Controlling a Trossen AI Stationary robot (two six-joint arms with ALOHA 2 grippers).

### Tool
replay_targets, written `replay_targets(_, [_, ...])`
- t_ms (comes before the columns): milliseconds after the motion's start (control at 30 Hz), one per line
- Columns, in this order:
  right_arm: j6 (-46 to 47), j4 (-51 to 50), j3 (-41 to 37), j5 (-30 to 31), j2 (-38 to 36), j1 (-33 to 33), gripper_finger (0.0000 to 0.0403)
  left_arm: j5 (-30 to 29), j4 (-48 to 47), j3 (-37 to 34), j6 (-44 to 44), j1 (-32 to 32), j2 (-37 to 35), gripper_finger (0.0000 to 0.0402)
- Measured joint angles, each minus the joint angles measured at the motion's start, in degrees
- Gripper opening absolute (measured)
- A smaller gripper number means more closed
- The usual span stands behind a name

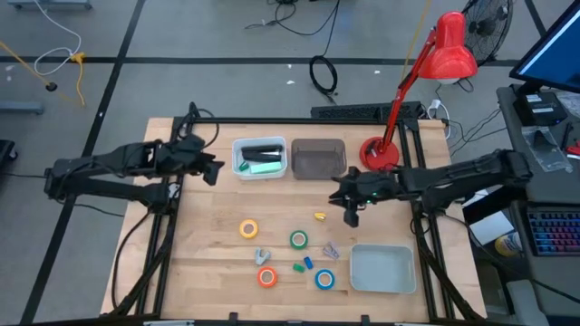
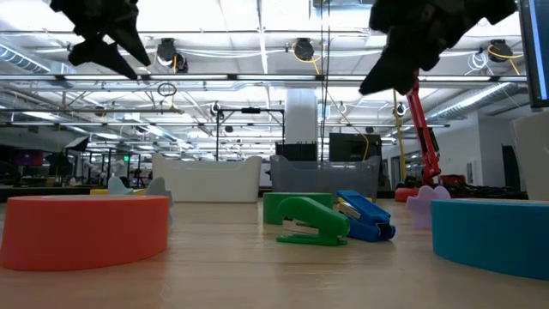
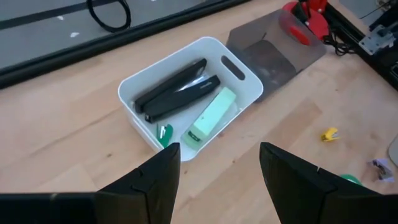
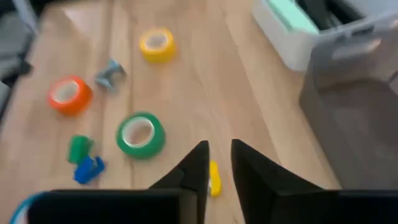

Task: Pick and place Stapler, Stapler remover, tape
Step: Put the small yellow stapler into the white bin

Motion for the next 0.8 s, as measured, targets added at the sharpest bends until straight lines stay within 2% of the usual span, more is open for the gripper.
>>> replay_targets(167, [0.13,0.02,2.72,-0.34,5.3,-0.02,0.0117,0.21,-0.06,-0.57,0.92,0.02,-1.31,0.0223])
replay_targets(333, [0.69,-0.17,3.54,-4.73,11.24,-0.02,0.0154,0.11,0.0,-0.57,1.81,0.02,-1.2,0.0223])
replay_targets(533, [1.28,-0.07,3.54,-6.41,17.75,-0.02,0.0176,-0.13,0.0,-0.57,2.05,0.03,-1.13,0.0223])
replay_targets(800, [2.49,0.48,3.54,-9.25,21.79,-0.02,0.0198,-0.09,-0.02,-0.57,2.67,0.09,-1.13,0.0223])
